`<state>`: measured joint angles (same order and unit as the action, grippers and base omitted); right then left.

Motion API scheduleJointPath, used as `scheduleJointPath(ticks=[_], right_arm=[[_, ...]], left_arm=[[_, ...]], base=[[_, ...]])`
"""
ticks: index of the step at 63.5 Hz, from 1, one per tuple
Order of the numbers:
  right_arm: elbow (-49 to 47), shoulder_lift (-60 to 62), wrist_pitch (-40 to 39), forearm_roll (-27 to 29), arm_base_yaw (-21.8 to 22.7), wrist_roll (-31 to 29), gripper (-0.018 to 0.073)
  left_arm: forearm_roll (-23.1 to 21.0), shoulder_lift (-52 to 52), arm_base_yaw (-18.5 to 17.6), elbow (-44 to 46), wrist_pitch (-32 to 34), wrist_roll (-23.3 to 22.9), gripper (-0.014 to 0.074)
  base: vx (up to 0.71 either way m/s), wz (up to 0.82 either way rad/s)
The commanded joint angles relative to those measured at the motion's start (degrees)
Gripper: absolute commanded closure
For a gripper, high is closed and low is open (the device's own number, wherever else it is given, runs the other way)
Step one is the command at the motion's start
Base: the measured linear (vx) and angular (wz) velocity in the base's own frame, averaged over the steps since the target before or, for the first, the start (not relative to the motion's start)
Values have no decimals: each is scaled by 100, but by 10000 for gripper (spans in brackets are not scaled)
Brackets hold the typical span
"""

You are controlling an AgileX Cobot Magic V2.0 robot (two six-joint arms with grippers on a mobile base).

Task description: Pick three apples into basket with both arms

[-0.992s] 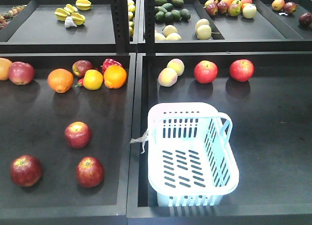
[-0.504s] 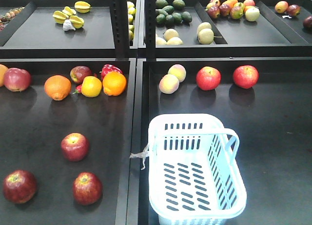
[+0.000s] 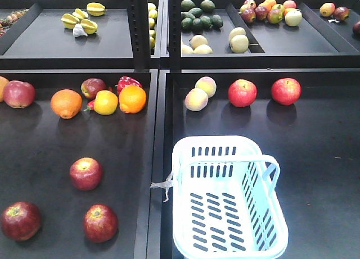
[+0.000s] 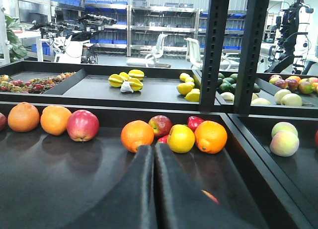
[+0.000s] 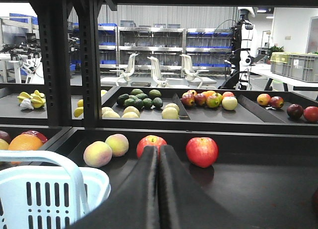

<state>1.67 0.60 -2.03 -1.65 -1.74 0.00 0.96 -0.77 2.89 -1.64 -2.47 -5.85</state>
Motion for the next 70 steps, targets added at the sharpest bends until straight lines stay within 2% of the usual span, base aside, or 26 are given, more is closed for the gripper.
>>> scheduleJointPath(ticks=[1, 26, 40, 53, 64, 70], right_arm=[[70, 2, -432, -50, 15, 0, 568], [70, 2, -432, -50, 15, 0, 568], [70, 2, -432, -50, 15, 0, 568], [70, 2, -432, -50, 15, 0, 568], [70, 2, -432, -50, 15, 0, 568], [70, 2, -432, -50, 15, 0, 568]], left_arm=[[-49, 44, -6, -97, 428, -40, 603], [-49, 44, -6, -92, 440, -39, 603], [-49, 46, -6, 278, 373, -45, 603], [-49, 595, -6, 1488, -390, -40, 603], [-49, 1729, -6, 2876, -1669, -12, 603], [-50, 2403, -6, 3625, -2419, 216, 603]], base=[[0, 0], [0, 0], [0, 0], [0, 0], [0, 0], [0, 0]])
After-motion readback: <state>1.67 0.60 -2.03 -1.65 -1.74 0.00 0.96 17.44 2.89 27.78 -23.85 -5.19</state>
